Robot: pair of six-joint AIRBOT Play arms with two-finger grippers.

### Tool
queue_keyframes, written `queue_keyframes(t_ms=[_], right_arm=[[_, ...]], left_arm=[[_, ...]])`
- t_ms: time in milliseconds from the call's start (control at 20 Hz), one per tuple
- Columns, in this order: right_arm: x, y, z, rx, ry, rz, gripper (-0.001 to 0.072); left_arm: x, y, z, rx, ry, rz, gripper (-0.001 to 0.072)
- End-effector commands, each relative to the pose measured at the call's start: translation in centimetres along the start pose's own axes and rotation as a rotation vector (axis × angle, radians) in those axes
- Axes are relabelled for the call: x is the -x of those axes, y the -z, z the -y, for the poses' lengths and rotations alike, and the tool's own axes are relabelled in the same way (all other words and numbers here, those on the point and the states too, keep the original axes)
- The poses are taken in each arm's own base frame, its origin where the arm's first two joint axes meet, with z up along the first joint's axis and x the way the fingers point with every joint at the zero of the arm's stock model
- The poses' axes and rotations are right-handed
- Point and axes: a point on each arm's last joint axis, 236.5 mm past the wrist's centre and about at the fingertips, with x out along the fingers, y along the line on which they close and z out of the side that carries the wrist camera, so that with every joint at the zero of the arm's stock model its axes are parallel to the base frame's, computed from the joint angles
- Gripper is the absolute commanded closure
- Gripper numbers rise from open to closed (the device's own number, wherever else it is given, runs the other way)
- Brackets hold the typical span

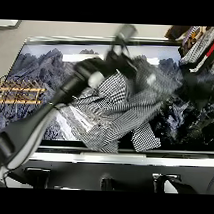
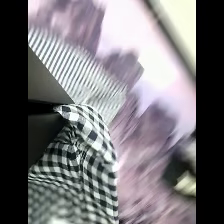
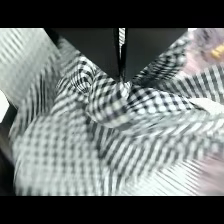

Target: Fold the clothes and pants, and hang the long-sleeved shirts on hangers.

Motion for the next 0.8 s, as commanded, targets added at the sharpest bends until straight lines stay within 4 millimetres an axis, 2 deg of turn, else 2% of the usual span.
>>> queue_keyframes(t_ms=[0,100,200,300,400,550,650,750], right_arm=[[1.2,-4.3,-12.1,0.237,-0.196,0.095,0.068],[2.8,-4.3,-17.7,0.391,-0.238,0.181,0.068],[5.3,-4.4,-20.9,0.508,-0.239,0.308,0.068],[8.0,-3.6,-23.2,0.577,-0.29,0.389,0.068],[11.5,-2.7,-25.1,0.625,-0.357,0.462,0.068],[17.3,-2.6,-26.5,0.664,-0.431,0.592,0.068],[20.7,-2.6,-27.2,0.667,-0.474,0.676,0.068],[22.4,-2.4,-27.6,0.666,-0.506,0.711,0.068]], left_arm=[[6.0,-6.0,-7.5,0.057,-0.117,0.119,0.0689],[9.8,-8.7,-10.6,0.066,-0.173,0.181,0.069],[13.8,-11.3,-12.9,0.071,-0.223,0.243,0.069],[18.0,-13.5,-14.4,0.072,-0.262,0.297,0.069],[22.0,-15.4,-14.8,0.07,-0.286,0.346,0.069],[27.1,-17.8,-13.9,0.095,-0.283,0.415,0.0689],[29.6,-18.5,-13.4,0.18,-0.265,0.447,0.0689],[31.1,-18.4,-13.1,0.256,-0.249,0.443,0.0689]])
